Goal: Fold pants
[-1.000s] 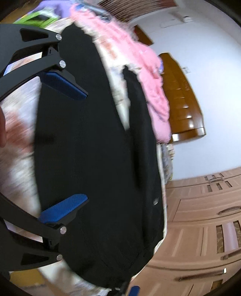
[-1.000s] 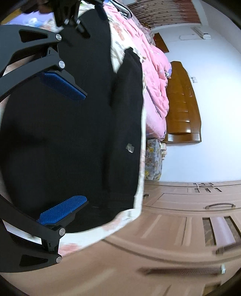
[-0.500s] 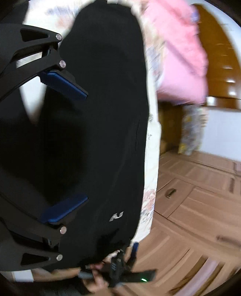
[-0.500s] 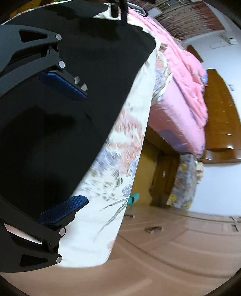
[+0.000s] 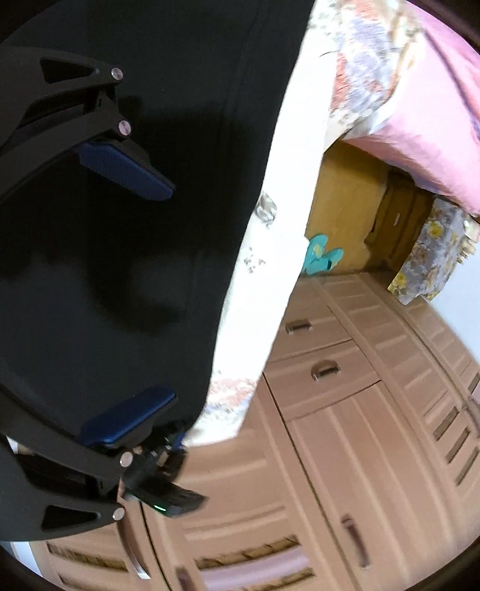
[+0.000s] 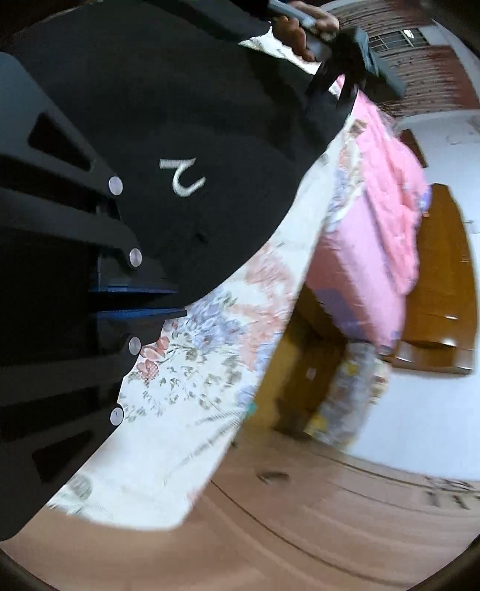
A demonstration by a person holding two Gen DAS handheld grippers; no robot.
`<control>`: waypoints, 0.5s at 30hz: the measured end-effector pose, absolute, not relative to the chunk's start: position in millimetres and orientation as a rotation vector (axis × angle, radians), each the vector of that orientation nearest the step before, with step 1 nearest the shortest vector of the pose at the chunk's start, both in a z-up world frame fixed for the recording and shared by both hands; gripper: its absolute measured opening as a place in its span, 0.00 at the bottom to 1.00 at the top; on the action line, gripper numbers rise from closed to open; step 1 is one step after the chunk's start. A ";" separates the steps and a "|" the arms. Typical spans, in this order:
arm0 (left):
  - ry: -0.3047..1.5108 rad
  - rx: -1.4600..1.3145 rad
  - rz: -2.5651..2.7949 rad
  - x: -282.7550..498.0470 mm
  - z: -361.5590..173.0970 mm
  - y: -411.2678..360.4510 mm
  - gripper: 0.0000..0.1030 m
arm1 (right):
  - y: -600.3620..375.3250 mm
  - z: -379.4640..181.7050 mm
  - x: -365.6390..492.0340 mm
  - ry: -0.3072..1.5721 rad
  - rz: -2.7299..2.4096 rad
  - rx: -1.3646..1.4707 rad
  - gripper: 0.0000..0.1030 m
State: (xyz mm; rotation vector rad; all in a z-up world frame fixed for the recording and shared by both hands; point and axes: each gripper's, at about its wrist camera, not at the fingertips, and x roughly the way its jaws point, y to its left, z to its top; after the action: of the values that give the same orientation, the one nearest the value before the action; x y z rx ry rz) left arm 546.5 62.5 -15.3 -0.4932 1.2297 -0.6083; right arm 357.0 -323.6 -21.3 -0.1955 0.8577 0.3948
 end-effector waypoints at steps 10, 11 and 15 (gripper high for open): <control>1.248 -0.621 -0.559 540.0 -13.0 58.3 0.98 | -299.9 36.5 241.5 0.573 0.384 -0.242 0.09; 1.250 -0.615 -0.544 539.8 -12.0 56.6 0.98 | -297.2 39.2 229.0 0.556 0.389 -0.236 0.08; 1.279 -0.654 -0.474 539.8 -19.7 59.7 0.91 | -287.6 32.0 209.8 0.565 0.391 -0.229 0.08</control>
State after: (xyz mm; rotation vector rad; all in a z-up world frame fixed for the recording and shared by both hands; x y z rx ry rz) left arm 539.8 59.7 -19.7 -0.6543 1.2785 -0.4743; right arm 209.8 -287.6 32.0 -0.2288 0.5646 0.3911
